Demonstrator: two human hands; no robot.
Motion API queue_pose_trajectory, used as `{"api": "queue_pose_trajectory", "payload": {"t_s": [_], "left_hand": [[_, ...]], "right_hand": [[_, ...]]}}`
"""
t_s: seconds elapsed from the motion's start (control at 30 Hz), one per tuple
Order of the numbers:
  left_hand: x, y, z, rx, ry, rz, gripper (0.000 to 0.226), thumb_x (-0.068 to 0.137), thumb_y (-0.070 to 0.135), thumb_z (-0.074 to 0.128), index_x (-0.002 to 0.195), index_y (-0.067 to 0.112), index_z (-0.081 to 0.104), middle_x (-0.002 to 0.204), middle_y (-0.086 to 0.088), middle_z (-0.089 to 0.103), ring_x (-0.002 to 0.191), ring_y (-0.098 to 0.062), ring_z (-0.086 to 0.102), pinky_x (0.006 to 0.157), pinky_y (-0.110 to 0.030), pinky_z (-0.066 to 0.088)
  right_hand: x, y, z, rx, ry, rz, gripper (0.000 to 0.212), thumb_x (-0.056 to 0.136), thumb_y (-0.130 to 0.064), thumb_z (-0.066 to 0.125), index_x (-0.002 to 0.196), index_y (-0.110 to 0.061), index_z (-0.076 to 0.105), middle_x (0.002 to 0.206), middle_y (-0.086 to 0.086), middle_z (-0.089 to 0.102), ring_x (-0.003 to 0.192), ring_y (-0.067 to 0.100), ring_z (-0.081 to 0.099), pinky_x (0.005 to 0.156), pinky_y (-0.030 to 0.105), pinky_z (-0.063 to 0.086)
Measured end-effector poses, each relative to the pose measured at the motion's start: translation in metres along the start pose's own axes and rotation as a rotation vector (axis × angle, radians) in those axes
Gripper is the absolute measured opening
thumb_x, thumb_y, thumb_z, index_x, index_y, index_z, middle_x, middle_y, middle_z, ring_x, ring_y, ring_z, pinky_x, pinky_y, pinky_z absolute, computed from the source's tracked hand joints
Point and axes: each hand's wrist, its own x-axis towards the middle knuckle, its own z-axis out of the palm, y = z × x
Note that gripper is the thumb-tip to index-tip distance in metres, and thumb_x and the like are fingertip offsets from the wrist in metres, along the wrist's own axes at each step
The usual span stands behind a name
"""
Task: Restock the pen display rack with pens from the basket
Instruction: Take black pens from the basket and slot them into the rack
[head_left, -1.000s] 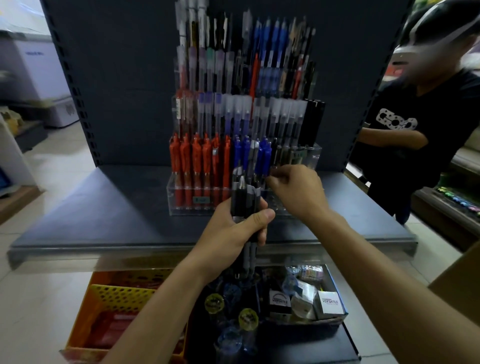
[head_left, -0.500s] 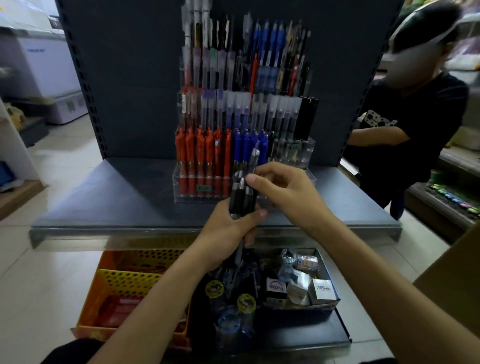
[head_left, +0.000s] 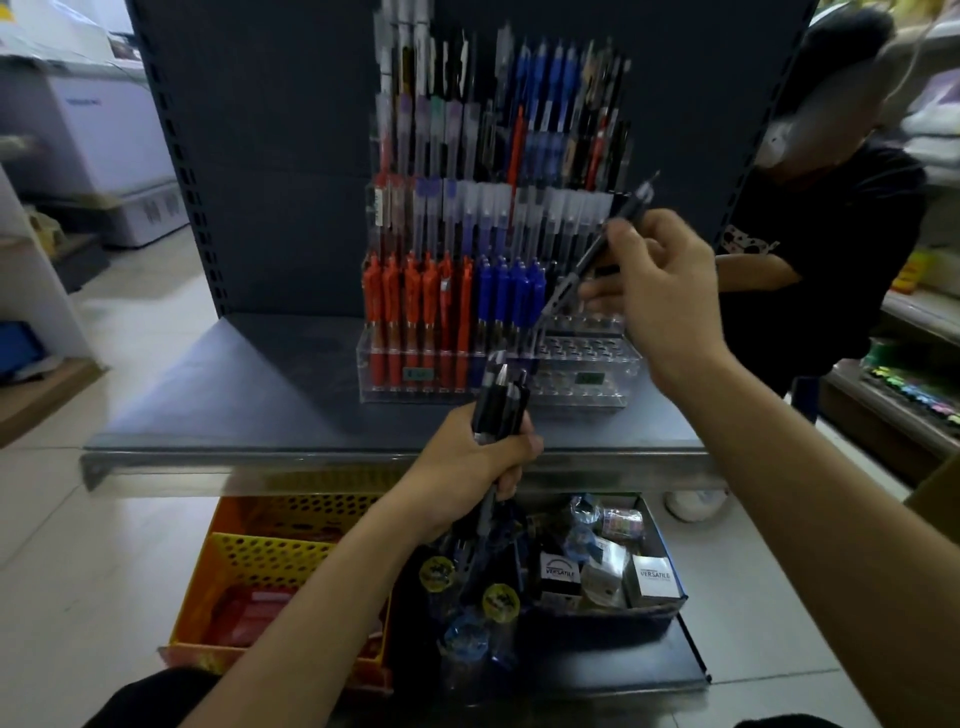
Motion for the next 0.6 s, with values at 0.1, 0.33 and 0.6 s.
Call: {"api": "queue_pose_trajectory", "payload": {"t_s": [0.1,0.33,0.6], "left_hand": [[0.001,0.002,-0.001,-0.004,0.008,0.016,0.013,0.094,0.009,0.058,0.083,0.01,0.053,0.053,-0.002,0.044,0.049,-0.017,0.043,0.056,-0.029,0.042],[0.006,0.001,0.001,-0.012,0.023,0.077,0.015,0.097,0.013,0.055,0.082,0.012,0.052,0.057,-0.002,0.042,0.051,-0.016,0.042,0.055,-0.03,0.04],[0.014,0.012,-0.008,-0.121,0.131,0.154,0.014,0.097,0.013,0.055,0.084,0.014,0.052,0.058,0.003,0.042,0.051,-0.014,0.041,0.053,-0.027,0.039]], "right_hand": [[0.003,0.011,-0.001,-0.125,0.049,-0.034,0.017,0.1,-0.022,0.053,0.085,-0.015,0.051,0.074,0.009,0.061,0.064,0.025,0.07,0.061,0.039,0.06],[0.005,0.04,0.004,-0.342,0.046,-0.041,0.018,0.1,-0.022,0.054,0.091,-0.007,0.055,0.079,0.009,0.066,0.067,0.012,0.069,0.069,0.047,0.059],[0.02,0.068,0.017,-0.602,-0.109,-0.032,0.022,0.098,-0.027,0.056,0.078,-0.017,0.055,0.071,0.003,0.065,0.07,0.025,0.064,0.067,0.042,0.055]]}}
